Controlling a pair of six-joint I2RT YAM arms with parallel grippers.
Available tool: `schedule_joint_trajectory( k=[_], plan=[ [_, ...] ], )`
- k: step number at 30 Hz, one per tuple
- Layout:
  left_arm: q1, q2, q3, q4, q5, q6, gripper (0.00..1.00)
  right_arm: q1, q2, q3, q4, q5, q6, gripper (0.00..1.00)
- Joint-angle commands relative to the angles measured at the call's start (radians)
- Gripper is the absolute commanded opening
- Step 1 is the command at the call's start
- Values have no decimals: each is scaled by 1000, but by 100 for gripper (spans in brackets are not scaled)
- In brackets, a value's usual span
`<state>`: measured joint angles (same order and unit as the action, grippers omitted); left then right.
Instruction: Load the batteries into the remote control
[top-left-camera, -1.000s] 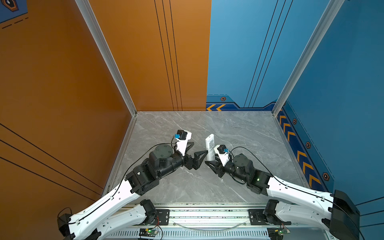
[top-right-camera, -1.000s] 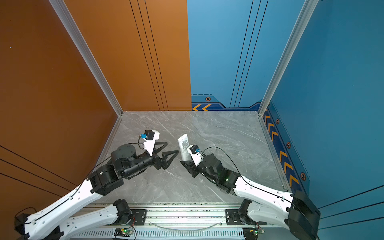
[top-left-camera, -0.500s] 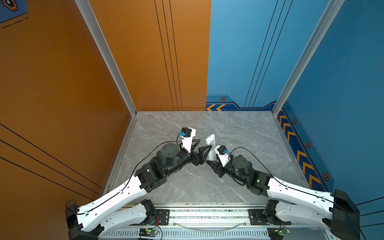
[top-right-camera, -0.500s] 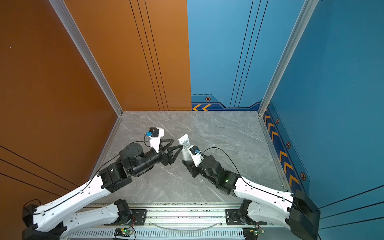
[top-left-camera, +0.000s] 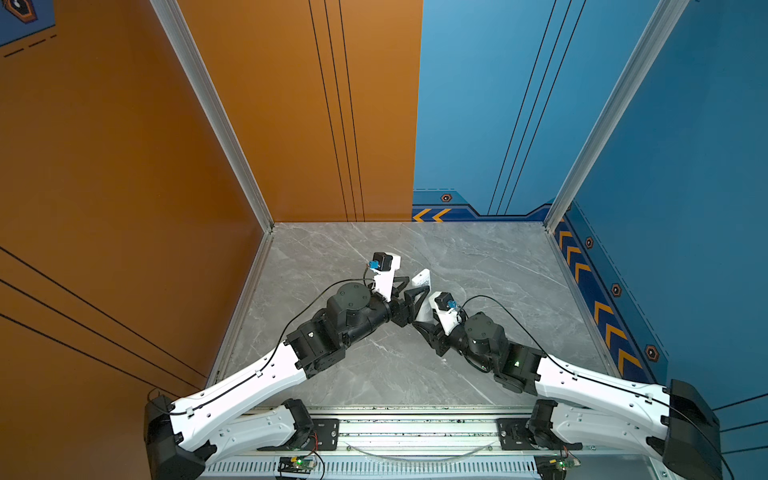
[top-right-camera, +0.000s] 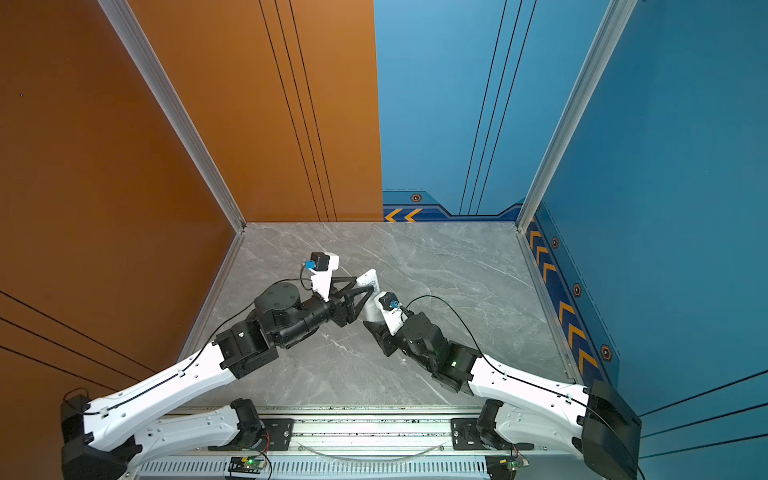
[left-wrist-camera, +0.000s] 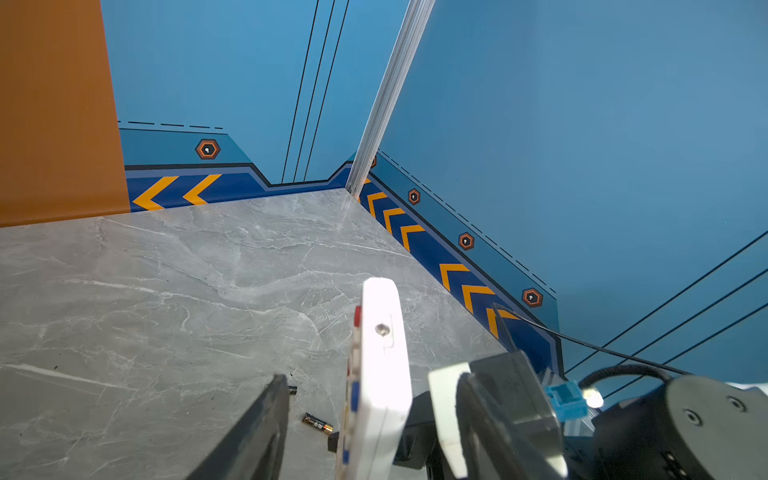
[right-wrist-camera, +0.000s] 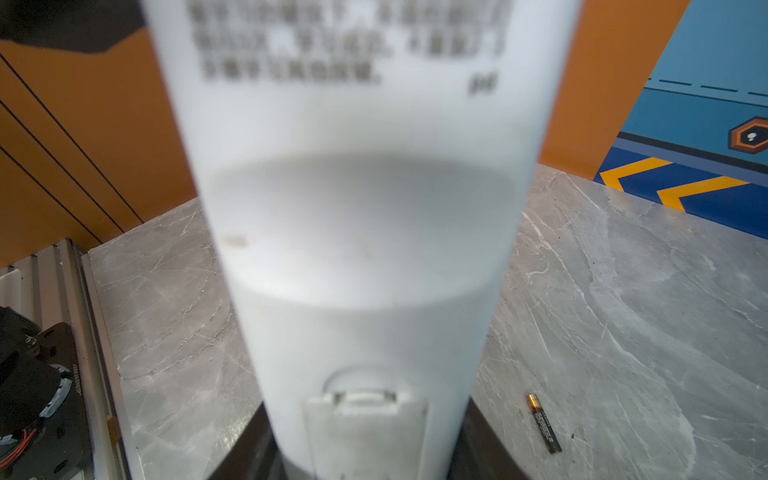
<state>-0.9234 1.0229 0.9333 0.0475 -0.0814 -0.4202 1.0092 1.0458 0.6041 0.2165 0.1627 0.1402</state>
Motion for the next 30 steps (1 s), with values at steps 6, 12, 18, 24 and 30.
schedule_joint_trajectory(
  k=[6, 12, 18, 24, 30],
  plan=[
    [-12, 38, 5, 54, -42, -8, 55, 17, -27, 13, 12, 54, -21, 0],
    [-25, 57, 6, 69, -65, -6, 50, 25, -32, 7, 15, 97, -22, 0],
    [-31, 80, 11, 79, -62, -4, 48, 27, -31, -6, 40, 90, -18, 0],
    [-33, 98, 13, 97, -56, -6, 45, 31, -30, -9, 51, 84, -17, 0],
    [-32, 111, 13, 110, -51, -9, 42, 34, -32, -13, 55, 85, -20, 0]
  ],
)
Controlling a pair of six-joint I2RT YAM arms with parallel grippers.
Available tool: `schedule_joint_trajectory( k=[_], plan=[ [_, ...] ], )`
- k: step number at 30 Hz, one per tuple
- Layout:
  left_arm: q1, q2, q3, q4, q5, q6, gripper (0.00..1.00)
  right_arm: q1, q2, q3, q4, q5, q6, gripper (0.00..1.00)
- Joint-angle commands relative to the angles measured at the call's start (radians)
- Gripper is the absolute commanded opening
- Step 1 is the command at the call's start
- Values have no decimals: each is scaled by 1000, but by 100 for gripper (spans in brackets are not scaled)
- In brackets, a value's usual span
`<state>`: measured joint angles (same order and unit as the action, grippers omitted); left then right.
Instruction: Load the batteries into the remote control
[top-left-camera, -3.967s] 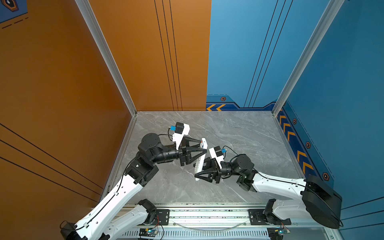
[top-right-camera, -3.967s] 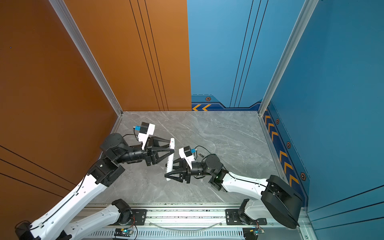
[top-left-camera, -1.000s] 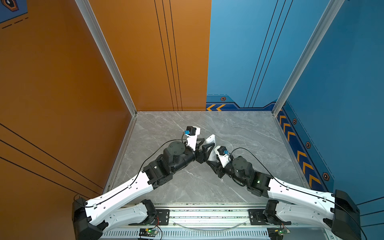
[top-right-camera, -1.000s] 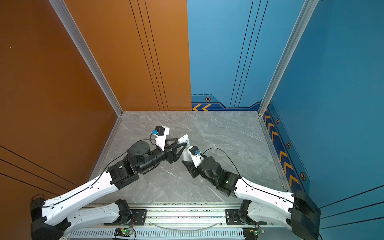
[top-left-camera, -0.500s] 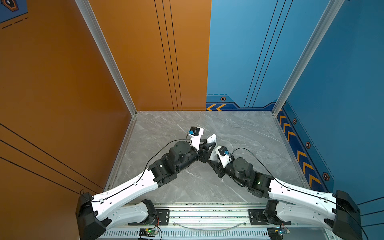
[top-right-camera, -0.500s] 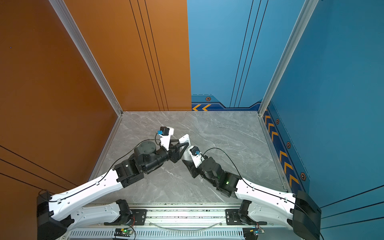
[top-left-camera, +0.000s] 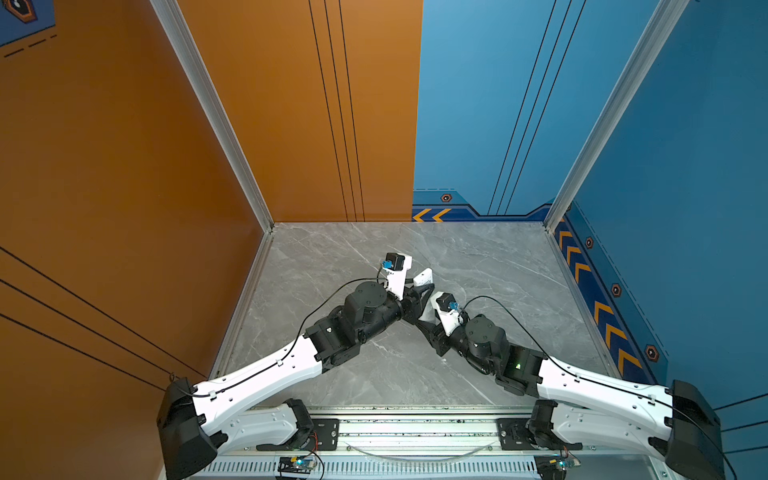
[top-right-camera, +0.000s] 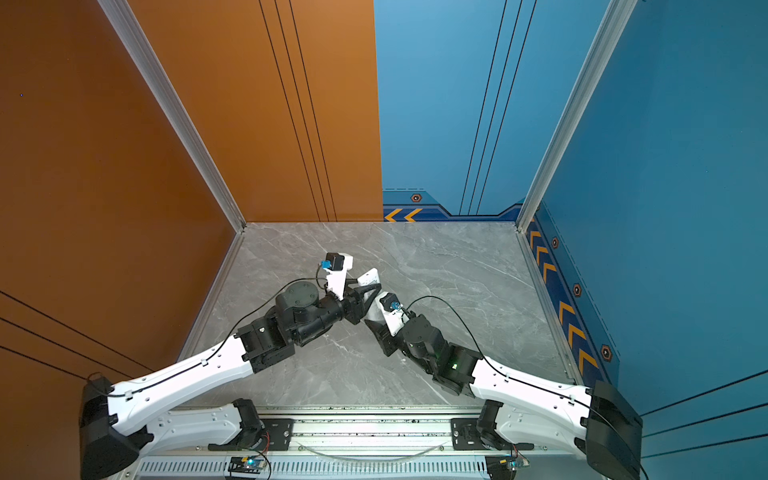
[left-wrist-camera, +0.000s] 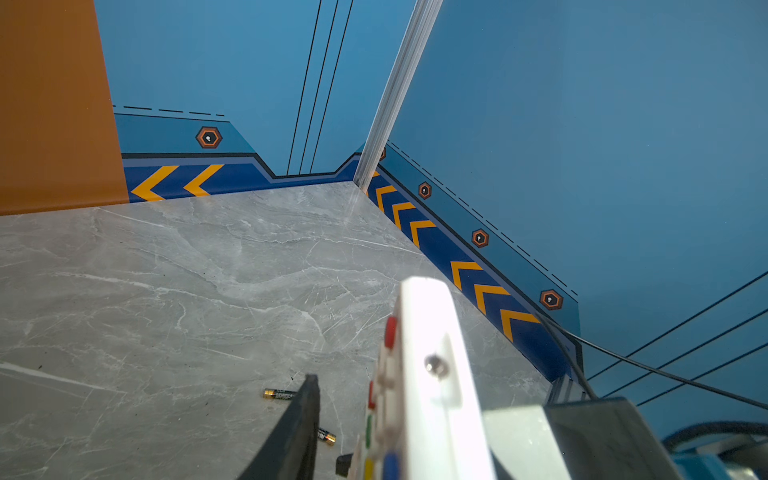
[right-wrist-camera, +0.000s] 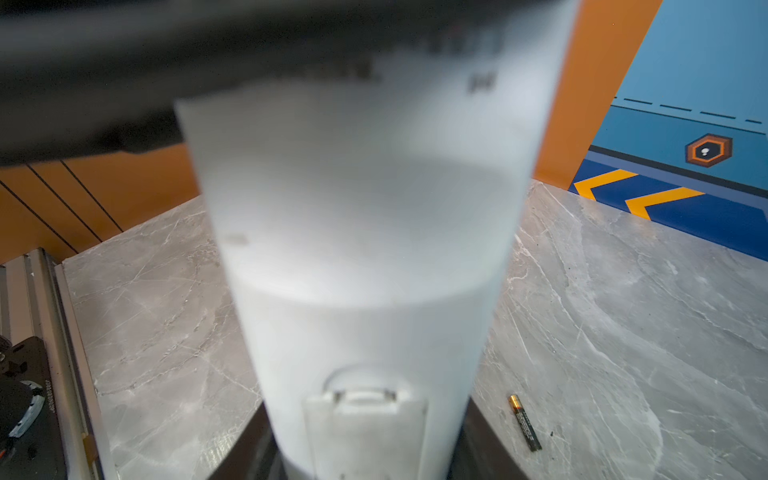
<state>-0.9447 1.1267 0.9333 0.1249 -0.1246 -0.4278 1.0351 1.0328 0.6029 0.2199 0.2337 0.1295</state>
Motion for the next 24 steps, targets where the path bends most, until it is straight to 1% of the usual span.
schedule_joint_trajectory(
  k=[1, 10, 17, 24],
  plan=[
    [-11, 10, 12, 37, -7, -2, 41, 8, -19, -12, 52, 13, -9, 0],
    [-4, 16, 0, 56, 3, -9, 35, 10, -14, -12, 56, 13, -10, 0],
    [4, 21, -8, 72, 17, -16, 26, 11, -5, -8, 61, 5, -10, 0],
    [9, 19, -13, 71, 34, -17, 19, 11, 0, -8, 63, 1, -8, 0]
  ],
)
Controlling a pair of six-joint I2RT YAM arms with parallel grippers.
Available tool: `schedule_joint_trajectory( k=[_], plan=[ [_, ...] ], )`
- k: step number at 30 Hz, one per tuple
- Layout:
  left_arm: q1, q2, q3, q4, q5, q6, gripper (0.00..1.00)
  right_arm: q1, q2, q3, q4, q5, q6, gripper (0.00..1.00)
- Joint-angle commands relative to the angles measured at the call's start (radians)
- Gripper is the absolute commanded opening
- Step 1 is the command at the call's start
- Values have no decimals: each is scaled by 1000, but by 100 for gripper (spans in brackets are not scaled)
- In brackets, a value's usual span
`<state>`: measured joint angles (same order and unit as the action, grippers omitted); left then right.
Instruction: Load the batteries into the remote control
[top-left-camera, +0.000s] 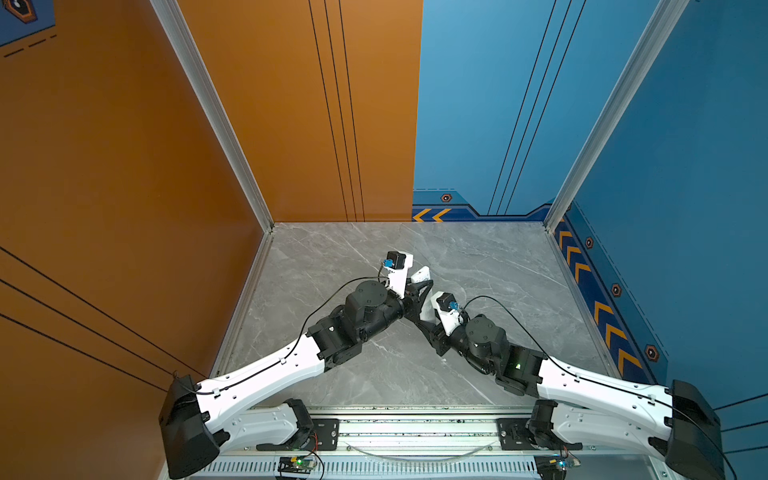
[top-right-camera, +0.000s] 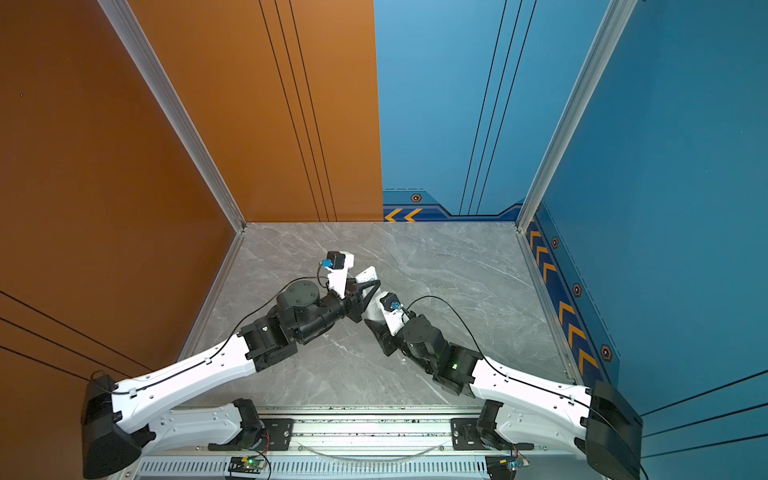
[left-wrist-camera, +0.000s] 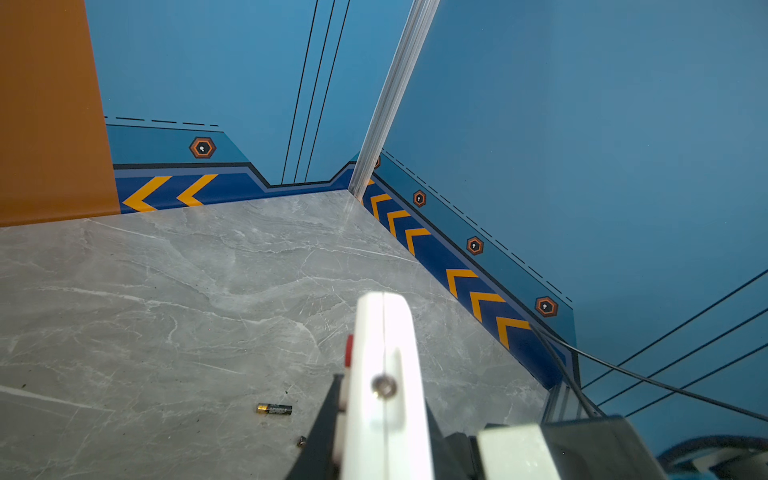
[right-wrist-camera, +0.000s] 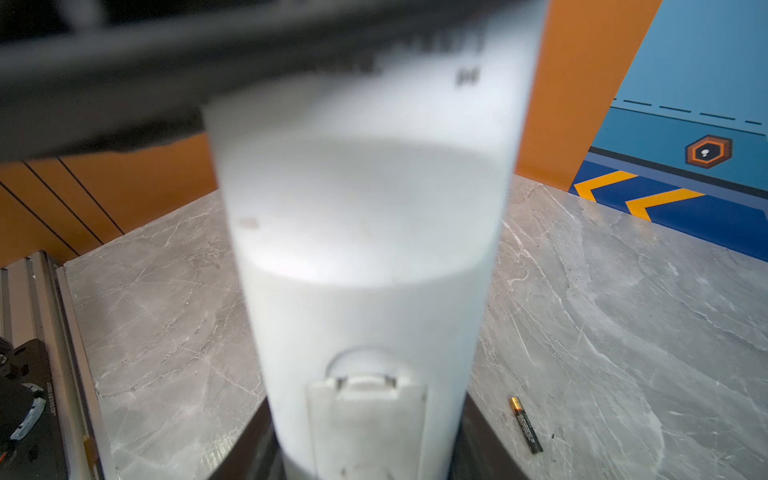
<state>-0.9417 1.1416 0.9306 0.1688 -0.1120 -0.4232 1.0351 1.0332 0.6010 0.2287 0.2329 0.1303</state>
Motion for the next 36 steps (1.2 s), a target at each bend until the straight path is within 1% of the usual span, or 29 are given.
schedule_joint_trajectory(
  k=[1, 8, 11, 12, 18, 21, 22, 24, 26, 30, 32, 34, 36],
  plan=[
    [6, 4, -12, 28, 24, -22, 18, 11, -1, -6, 56, 1, -8, 0],
    [8, 7, -15, 28, 39, -20, 11, 11, 2, -4, 57, -7, -7, 0],
    [12, 6, -16, 24, 40, -16, 9, 11, -1, -4, 58, -16, -6, 0],
    [13, 4, -15, 20, 40, -13, 9, 11, -2, -4, 59, -21, -7, 4],
    [26, -13, -10, -40, 36, 8, 5, 11, -35, -30, 90, -45, -8, 38],
    [30, -23, -2, -86, 20, 19, 3, 11, -46, -38, 90, -48, -10, 51],
    [30, -26, 3, -102, 14, 24, 3, 11, -51, -41, 89, -51, -12, 58],
    [30, -28, 17, -131, 10, 34, 3, 12, -59, -44, 86, -55, -16, 69],
    [30, -29, 25, -154, 2, 44, 2, 11, -72, -47, 79, -58, -25, 77],
    [31, -37, 24, -170, -4, 56, 2, 11, -107, -53, 56, -77, -51, 90],
    [36, -39, 25, -179, -3, 57, 1, 11, -127, -55, 31, -82, -71, 95],
    [42, -41, 24, -185, 4, 58, 1, 11, -149, -60, 10, -92, -97, 99],
    [51, -45, 24, -194, 17, 61, 1, 11, -181, -67, -13, -115, -136, 100]
  ],
)
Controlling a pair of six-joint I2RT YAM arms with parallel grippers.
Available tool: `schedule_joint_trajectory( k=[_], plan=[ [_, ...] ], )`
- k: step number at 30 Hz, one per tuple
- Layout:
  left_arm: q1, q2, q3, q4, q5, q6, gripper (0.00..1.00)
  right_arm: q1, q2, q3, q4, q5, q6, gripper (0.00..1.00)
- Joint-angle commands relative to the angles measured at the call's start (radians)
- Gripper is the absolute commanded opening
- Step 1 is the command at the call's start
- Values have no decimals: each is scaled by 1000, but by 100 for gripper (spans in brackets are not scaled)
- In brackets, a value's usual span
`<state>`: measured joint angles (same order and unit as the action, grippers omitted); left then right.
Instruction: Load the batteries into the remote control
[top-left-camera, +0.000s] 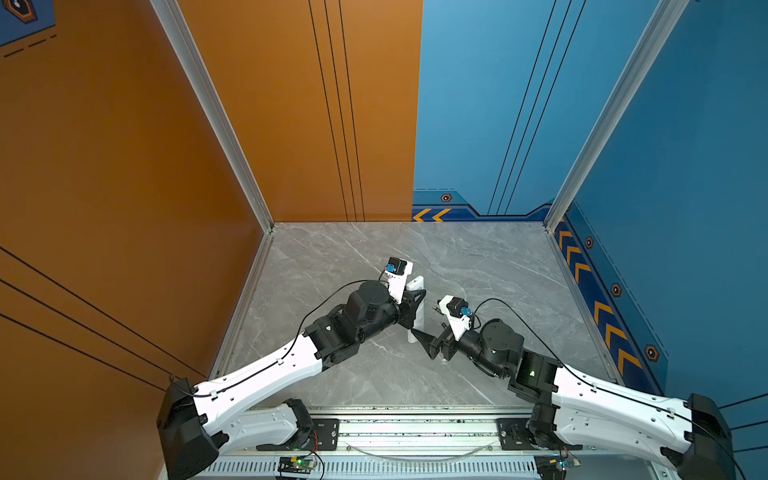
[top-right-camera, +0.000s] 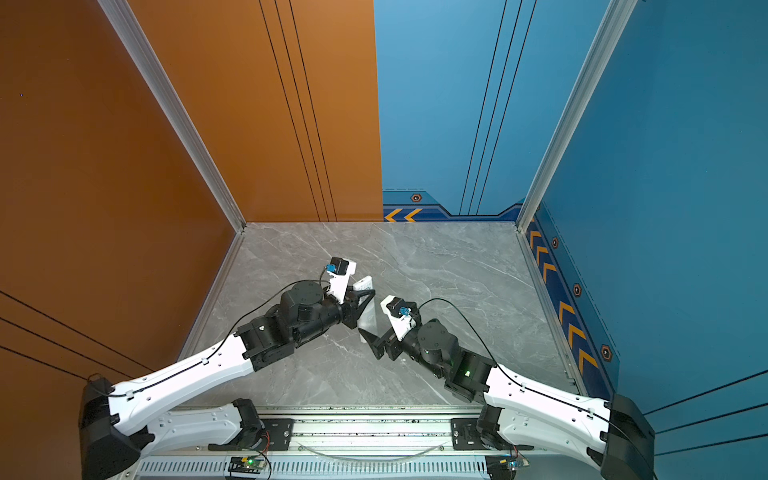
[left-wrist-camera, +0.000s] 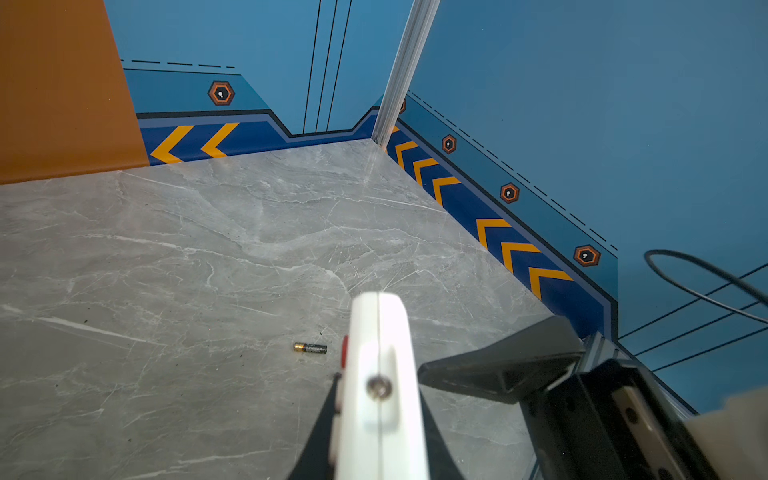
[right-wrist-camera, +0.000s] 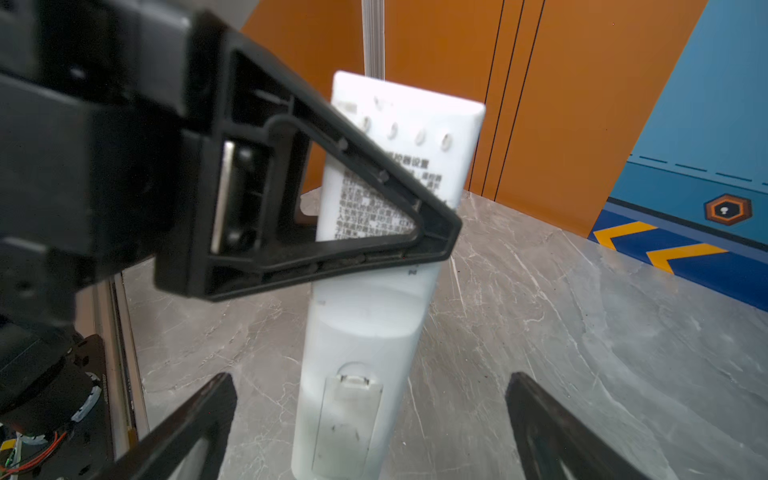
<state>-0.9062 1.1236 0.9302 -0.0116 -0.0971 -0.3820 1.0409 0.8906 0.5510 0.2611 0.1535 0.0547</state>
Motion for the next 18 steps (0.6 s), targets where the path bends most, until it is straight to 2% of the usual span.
schedule_joint_trajectory(
  k=[1, 9, 18],
  plan=[
    [19, -28, 24, -19, 10, 19, 1, 5, -52, -21, -55, -49, -78, 100],
    [61, -56, 25, -57, 129, 56, 0, 5, -146, -14, -206, -155, -247, 100],
    [111, -79, 34, -125, 295, 100, 0, 17, -133, 12, -262, -264, -323, 94]
  ],
)
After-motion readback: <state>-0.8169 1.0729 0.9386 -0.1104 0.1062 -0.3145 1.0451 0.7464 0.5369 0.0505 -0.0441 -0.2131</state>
